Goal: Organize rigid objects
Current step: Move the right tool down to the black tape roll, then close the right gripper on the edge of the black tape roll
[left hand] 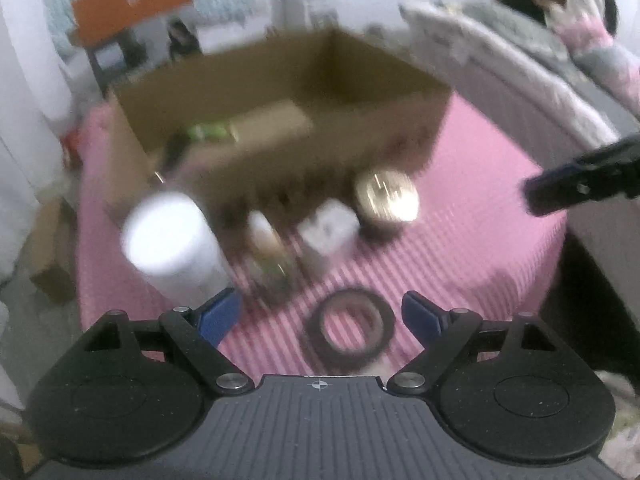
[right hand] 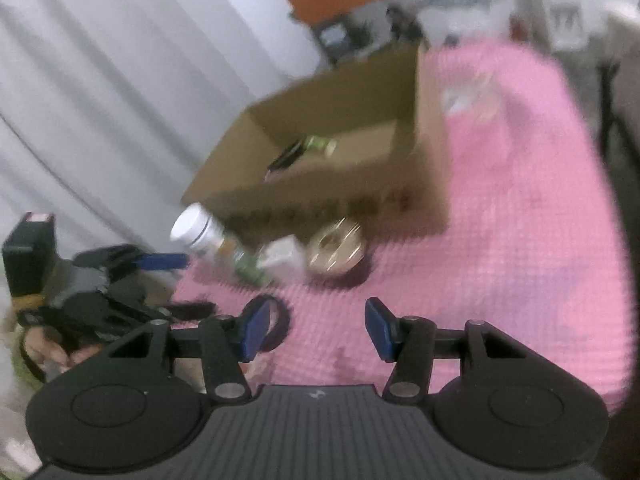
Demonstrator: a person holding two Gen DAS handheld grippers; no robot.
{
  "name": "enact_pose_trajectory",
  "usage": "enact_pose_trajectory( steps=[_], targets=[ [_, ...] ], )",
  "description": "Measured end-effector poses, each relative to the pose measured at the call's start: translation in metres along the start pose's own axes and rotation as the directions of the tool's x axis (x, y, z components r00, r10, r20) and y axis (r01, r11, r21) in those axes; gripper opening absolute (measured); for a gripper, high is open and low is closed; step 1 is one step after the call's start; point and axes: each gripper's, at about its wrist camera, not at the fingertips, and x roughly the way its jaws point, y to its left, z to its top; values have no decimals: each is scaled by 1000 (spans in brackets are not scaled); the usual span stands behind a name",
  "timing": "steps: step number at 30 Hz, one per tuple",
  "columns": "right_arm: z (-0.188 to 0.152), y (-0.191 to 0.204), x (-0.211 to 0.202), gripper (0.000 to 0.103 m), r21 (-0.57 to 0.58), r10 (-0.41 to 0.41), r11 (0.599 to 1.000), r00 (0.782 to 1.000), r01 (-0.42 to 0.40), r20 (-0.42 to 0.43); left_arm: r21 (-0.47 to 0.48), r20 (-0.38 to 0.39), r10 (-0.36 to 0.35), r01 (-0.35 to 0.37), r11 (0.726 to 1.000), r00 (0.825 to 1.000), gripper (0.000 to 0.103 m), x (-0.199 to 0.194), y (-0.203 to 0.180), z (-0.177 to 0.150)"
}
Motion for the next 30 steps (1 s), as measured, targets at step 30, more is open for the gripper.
enact_pose_trajectory(
  steps=[30],
  targets=[
    [-5,35,131,28,-96,20,994,969,-45,-245,62,-140,-35,44,997,989,73,63,-20,-16]
  ],
)
